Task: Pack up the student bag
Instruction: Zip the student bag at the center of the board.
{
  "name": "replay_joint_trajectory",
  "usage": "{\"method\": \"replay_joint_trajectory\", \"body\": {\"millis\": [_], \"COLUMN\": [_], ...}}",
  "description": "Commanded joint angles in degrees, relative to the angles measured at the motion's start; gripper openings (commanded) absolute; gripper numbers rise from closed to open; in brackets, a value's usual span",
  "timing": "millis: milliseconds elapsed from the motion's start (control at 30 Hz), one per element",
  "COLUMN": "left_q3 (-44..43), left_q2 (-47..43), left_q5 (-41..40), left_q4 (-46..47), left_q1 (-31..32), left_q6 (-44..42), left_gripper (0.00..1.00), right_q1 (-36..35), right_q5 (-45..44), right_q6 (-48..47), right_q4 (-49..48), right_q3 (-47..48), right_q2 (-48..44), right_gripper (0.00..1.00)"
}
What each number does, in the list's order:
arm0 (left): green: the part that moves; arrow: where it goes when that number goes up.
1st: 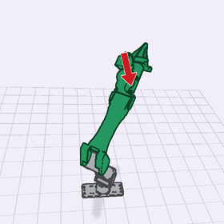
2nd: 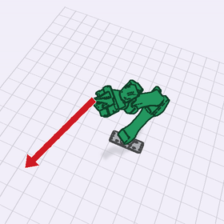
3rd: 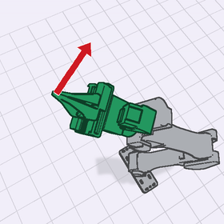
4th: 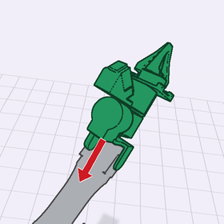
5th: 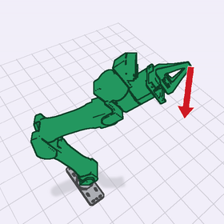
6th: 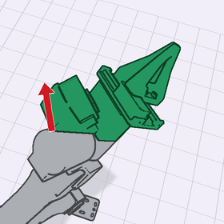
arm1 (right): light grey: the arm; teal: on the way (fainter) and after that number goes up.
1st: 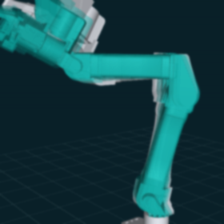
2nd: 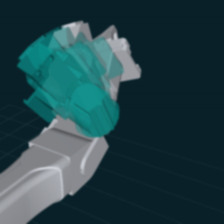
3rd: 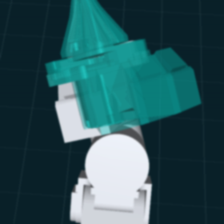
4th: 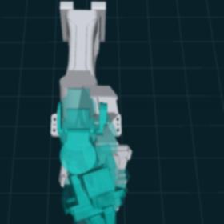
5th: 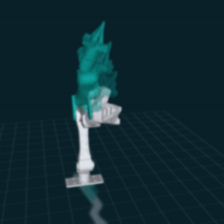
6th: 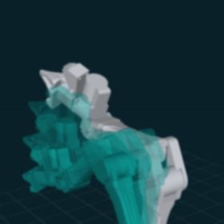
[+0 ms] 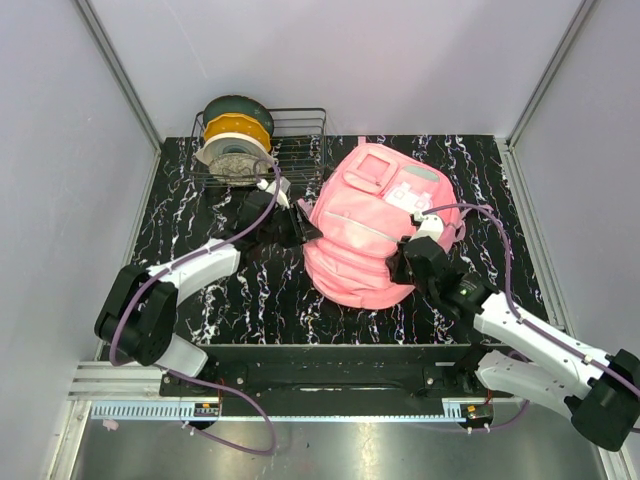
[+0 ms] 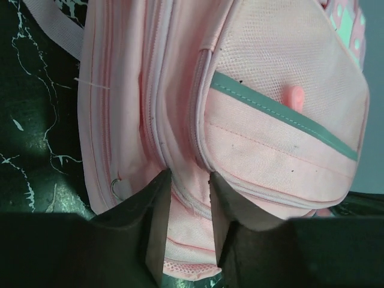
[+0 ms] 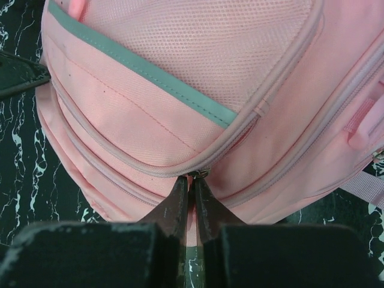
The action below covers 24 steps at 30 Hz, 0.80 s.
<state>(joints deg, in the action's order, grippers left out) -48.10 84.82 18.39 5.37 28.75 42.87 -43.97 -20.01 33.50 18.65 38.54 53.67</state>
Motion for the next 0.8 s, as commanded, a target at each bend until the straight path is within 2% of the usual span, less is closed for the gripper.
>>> {"method": "replay_joint_trajectory", "body": {"millis": [0, 67, 100, 133, 267, 333, 367, 400, 500, 533, 633, 767], "left_q3": [-4.55, -5.42, -5.69, -6.04, -6.75, -6.84, -7.18, -7.45, -7.19, -6.49, -4.2, -2.8], "left_q2": [0.08, 0.26, 0.44, 0.53, 0.62, 0.18, 0.0, 0.0, -0.26, -0.61, -2.63, -3.08], "left_q5": [2.88, 2.96, 3.14, 3.31, 4.02, 4.02, 3.85, 4.19, 5.25, 4.81, 2.1, 2.08], "left_q4": [6.77, 5.97, 5.71, 5.01, 4.12, 3.17, 2.64, 2.11, 0.26, 0.52, -1.66, -1.86], "left_q1": [1.57, 1.22, 1.04, 0.87, 0.34, 0.16, 0.25, 0.25, 0.08, 0.16, 0.16, 0.16], "left_q6": [-0.07, -0.86, -1.12, -1.47, -3.4, -4.11, -4.81, -5.08, -5.34, -5.17, -5.52, -5.35], "left_gripper": [0.26, 0.18, 0.06, 0.02, 0.0, 0.11, 0.11, 0.16, 0.59, 0.78, 0.91, 0.92], "right_q1": [-0.33, -0.33, -0.33, -0.33, -0.33, -0.33, -0.33, -0.33, -0.33, -0.33, -0.33, -0.33], "right_q5": [4.63, 4.54, 4.11, 4.01, 2.79, 2.43, 2.34, 2.26, 1.91, 1.64, 1.38, 1.64], "right_q6": [-1.68, -2.03, -2.03, -2.03, -2.03, -1.94, -1.59, -1.5, -0.63, -0.54, -0.45, -0.45], "right_q4": [-5.47, -5.38, -5.47, -5.47, -5.03, -5.03, -4.94, -4.94, -5.03, -5.21, -5.12, -5.56], "right_q3": [0.04, 0.04, 0.04, 0.04, 0.3, 0.39, 0.56, 0.74, 1.18, 1.18, 1.62, 1.8], "right_q2": [-1.2, -1.55, -1.46, -1.64, -1.11, -0.5, -0.32, -0.23, 0.56, 0.82, 1.43, 1.79], "right_gripper": [0.0, 0.0, 0.0, 0.0, 0.0, 0.0, 0.0, 0.0, 0.0, 0.0, 0.0, 0.0]}}
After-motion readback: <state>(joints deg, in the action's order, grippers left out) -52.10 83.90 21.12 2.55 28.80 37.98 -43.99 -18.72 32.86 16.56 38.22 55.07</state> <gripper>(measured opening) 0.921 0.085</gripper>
